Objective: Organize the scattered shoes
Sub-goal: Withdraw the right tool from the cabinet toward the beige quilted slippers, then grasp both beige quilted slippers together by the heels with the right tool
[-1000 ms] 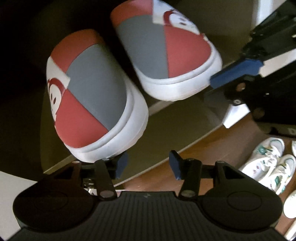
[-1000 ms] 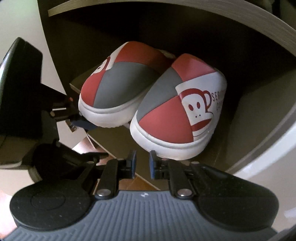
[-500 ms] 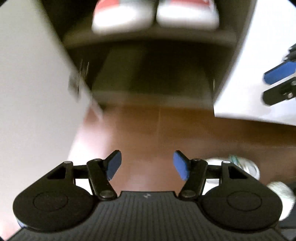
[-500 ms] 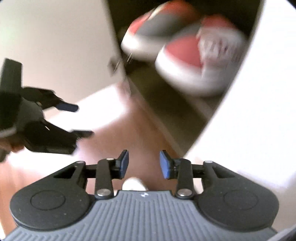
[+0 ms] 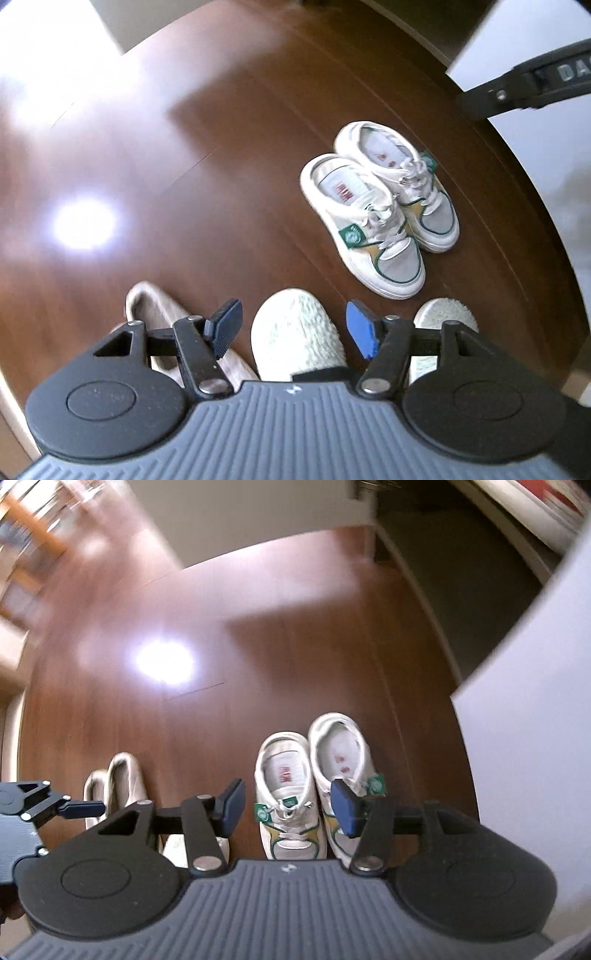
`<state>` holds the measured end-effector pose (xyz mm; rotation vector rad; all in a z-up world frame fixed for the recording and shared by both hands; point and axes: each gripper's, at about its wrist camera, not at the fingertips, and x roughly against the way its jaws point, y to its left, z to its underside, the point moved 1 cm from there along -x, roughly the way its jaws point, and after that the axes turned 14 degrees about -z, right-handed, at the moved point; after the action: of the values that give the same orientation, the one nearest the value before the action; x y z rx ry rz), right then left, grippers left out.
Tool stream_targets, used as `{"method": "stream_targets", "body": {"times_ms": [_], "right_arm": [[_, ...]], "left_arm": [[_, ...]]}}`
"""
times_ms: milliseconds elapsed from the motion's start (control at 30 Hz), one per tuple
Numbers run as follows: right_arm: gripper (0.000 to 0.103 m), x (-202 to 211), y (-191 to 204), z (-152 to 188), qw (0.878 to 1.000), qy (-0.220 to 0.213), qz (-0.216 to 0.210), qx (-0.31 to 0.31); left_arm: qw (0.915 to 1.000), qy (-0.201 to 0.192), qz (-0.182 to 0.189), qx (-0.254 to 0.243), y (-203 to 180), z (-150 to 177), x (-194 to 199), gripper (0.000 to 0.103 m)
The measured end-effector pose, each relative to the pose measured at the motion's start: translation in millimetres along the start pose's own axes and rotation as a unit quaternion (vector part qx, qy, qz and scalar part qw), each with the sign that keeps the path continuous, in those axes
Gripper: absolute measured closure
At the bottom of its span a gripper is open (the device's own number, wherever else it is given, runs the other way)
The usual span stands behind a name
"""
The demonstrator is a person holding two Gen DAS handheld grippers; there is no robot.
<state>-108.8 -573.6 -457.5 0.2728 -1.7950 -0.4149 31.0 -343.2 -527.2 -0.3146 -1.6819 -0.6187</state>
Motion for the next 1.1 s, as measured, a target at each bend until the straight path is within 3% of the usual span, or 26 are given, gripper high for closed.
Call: {"method": "stream_targets", "body": {"times_ms": [100, 167, 367, 600, 833, 900, 933, 1000, 1100], "right_arm": [[0.059, -29.7, -11.8, -22.3, 0.999, 0.026, -0.01, 0.021], [0.062, -57.6, -13.9, -33.1, 0.998, 0.045, -0.029, 0.031], [0.062, -107.5, 44.6, -22.5, 0.991, 0.088, -0.077, 0.066], [0.056, -211.7, 157.9, 18.2, 0.979, 0.125, -0.121, 0.103], [0.055, -328.4, 239.6, 28.1, 0.982, 0.102, -0.088, 0.136], [0.055, -350.3, 250.7, 29.4, 0.981, 0.096, -0.065, 0.155], [0.055, -369.2, 260.2, 32.2, 0.98, 0.093, -0.033, 0.176], [0.055, -389.1, 264.1, 37.8, 0.976, 0.116, -0.006, 0.184], [0.049, -398.8, 266.6, 50.5, 0.974, 0.159, -0.011, 0.161]], "left_arm": [[0.9984, 0.01, -0.027, 0.049, 0.8, 11.8, -2.2, 0.038], [0.9978, 0.015, -0.037, 0.052, 11.0, 26.6, -17.3, 0.037], [0.9969, 0.028, -0.061, 0.04, 49.2, 77.9, -73.5, 0.037], [0.9949, 0.042, -0.088, 0.026, 93.7, 137.7, -139.1, 0.037], [0.9943, 0.035, -0.096, 0.03, 131.5, 180.5, -191.2, 0.037], [0.9948, 0.03, -0.089, 0.039, 141.0, 188.8, -202.1, 0.037], [0.9952, 0.031, -0.081, 0.047, 146.4, 193.7, -206.9, 0.037], [0.9956, 0.032, -0.072, 0.051, 152.4, 201.4, -213.1, 0.037], [0.9961, 0.033, -0.063, 0.051, 156.4, 209.5, -217.0, 0.037]]}}
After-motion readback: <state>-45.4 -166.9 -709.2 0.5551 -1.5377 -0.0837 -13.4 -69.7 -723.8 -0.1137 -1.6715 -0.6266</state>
